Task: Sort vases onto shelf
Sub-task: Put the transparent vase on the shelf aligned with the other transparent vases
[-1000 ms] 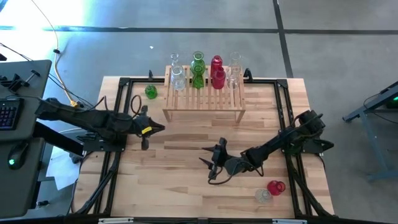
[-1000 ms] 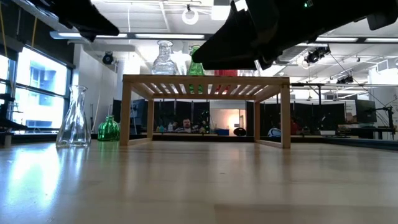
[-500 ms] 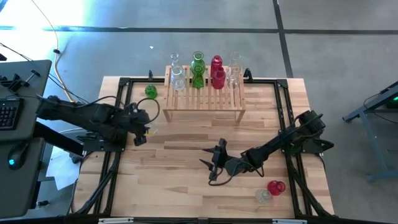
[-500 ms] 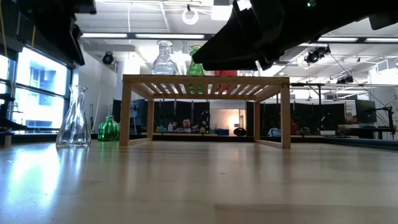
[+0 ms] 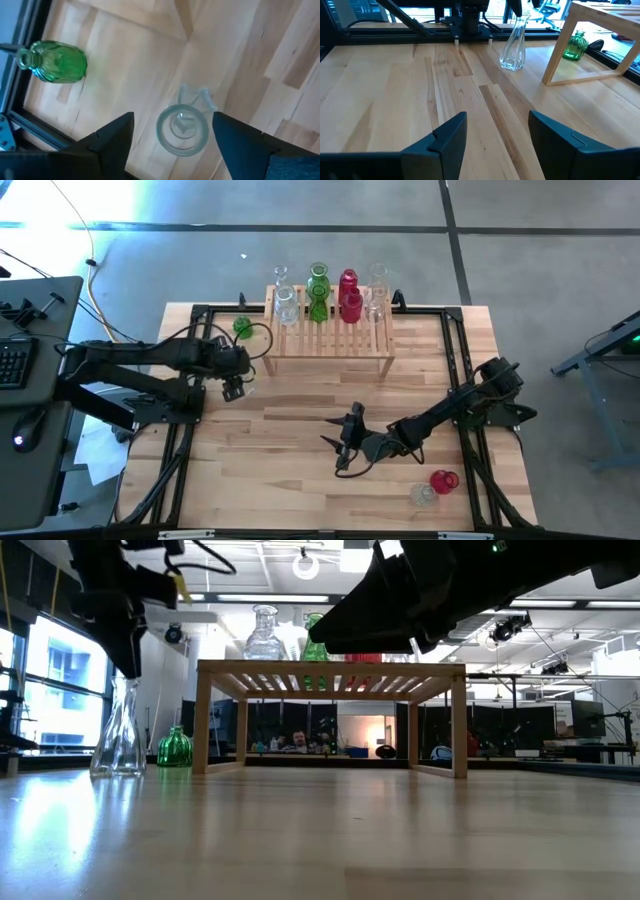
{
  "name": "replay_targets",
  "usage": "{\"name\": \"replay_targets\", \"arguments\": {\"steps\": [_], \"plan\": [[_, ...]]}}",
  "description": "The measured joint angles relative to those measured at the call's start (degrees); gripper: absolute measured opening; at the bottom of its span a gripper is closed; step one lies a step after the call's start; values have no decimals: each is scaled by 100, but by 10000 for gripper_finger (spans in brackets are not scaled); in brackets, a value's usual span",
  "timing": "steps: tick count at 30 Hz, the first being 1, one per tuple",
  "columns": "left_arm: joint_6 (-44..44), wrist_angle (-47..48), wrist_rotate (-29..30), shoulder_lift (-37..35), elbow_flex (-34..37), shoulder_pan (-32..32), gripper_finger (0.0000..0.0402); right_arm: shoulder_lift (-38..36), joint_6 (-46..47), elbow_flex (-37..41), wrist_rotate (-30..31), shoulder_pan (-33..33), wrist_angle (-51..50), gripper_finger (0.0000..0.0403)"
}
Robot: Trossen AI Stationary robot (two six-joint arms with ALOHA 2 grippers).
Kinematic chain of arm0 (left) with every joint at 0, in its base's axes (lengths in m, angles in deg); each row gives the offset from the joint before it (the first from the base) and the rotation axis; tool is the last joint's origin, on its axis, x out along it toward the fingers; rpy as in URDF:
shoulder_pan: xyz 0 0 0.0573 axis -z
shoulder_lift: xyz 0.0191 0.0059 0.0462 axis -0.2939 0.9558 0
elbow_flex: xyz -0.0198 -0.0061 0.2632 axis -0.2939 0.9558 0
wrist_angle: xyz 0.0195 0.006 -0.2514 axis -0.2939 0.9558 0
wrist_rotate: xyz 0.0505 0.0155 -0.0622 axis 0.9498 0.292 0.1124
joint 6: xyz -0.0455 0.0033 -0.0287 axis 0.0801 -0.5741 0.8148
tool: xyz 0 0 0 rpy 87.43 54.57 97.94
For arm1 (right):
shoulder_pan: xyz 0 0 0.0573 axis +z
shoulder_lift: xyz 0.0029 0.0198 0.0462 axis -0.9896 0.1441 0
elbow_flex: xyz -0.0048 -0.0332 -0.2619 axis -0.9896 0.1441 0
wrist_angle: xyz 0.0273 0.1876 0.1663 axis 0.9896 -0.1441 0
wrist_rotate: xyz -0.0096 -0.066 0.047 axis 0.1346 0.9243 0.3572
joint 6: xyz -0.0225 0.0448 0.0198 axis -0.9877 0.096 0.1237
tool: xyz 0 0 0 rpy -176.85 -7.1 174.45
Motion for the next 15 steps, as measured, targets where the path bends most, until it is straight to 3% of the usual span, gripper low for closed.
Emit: {"name": "replay_targets", "arguments": {"steps": [8,10,15], "plan": [[-499,5,-453,313,0,-645,263,0,0,0,0,0,0,197],[-550,8,-726,383,0,-719,262,0,0,0,0,0,-8,197],[-565,201,-781,553,0,-778,258,0,0,-2,0,0,-28,197]]}}
